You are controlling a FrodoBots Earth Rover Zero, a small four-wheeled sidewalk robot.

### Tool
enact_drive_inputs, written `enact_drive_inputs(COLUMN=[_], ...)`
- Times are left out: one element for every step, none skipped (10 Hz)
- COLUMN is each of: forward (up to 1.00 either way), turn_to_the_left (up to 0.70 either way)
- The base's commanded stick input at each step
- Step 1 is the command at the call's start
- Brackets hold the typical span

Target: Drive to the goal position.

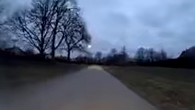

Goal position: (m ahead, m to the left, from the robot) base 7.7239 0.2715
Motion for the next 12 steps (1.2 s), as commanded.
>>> enact_drive_inputs(forward=[1.0, 1.0, 1.0, 1.0, 1.0, 1.0, 1.0, 1.0, 1.0, 1.0, 1.0, 1.0], turn_to_the_left=[0.04, 0.04, 0.04, 0.04, 0.04, 0.04, 0.04, 0.04, 0.04, 0.04, 0.04, 0.04])
